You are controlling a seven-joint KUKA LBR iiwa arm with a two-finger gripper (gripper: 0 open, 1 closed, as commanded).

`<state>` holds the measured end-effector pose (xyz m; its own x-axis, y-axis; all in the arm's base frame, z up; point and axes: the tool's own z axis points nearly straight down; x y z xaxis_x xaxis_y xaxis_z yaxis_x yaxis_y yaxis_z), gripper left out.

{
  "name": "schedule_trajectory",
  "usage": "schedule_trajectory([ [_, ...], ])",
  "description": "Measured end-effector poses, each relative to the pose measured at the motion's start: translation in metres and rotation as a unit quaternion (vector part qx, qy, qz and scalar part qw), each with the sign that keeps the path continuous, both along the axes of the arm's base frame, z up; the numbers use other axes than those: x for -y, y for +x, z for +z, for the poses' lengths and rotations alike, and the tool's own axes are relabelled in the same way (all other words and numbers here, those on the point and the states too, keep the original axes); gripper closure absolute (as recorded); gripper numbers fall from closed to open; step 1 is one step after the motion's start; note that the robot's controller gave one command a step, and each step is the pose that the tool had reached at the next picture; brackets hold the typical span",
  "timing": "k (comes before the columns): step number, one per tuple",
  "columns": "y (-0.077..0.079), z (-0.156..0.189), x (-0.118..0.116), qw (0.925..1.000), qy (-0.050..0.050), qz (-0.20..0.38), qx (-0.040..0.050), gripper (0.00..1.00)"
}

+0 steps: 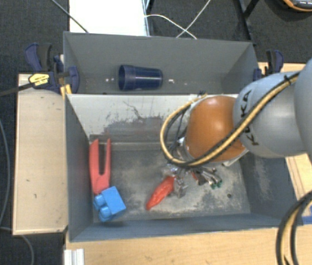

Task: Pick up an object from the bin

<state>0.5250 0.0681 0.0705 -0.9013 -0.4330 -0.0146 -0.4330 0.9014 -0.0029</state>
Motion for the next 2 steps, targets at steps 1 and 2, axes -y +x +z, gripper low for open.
schedule_trajectory([
  [1, -0.014, 0.099, -0.003, 0.9999, 0.001, 0.011, 0.0052, 1.0],
  [2, -0.017, 0.115, -0.002, 0.9999, 0.0, 0.012, -0.0049, 1.0],
])
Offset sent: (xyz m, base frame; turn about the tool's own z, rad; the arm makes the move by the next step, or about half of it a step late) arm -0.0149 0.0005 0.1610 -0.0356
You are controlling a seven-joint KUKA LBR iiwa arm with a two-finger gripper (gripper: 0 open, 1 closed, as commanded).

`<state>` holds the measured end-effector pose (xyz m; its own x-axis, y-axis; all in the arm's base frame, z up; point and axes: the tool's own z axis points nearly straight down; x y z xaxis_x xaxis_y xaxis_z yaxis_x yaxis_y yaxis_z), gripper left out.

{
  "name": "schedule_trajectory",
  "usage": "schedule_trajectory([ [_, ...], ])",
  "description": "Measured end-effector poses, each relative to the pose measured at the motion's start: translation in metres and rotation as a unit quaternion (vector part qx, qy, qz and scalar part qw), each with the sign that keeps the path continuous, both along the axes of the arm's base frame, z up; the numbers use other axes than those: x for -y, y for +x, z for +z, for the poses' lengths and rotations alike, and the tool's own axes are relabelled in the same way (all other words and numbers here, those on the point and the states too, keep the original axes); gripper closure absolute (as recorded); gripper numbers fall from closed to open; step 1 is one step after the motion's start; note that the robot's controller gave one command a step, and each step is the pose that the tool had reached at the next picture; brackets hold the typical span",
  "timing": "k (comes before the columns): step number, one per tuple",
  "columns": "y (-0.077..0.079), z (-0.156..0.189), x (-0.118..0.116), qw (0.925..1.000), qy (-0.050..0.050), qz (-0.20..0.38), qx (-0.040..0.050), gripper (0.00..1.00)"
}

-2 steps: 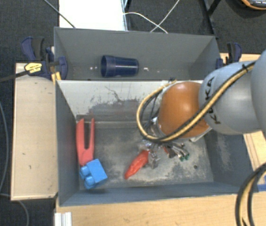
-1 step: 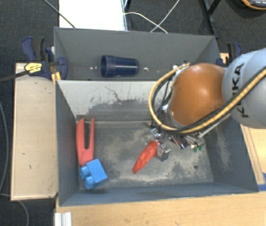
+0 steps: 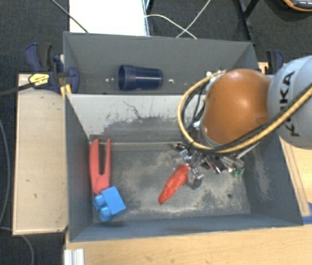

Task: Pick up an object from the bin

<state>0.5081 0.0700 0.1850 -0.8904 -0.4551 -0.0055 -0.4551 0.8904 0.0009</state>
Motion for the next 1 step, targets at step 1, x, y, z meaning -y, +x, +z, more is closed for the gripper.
schedule_trajectory([
  [1, 0.0155, 0.0242, -0.0117, 0.9998, 0.0, 0.019, 0.0059, 1.0],
])
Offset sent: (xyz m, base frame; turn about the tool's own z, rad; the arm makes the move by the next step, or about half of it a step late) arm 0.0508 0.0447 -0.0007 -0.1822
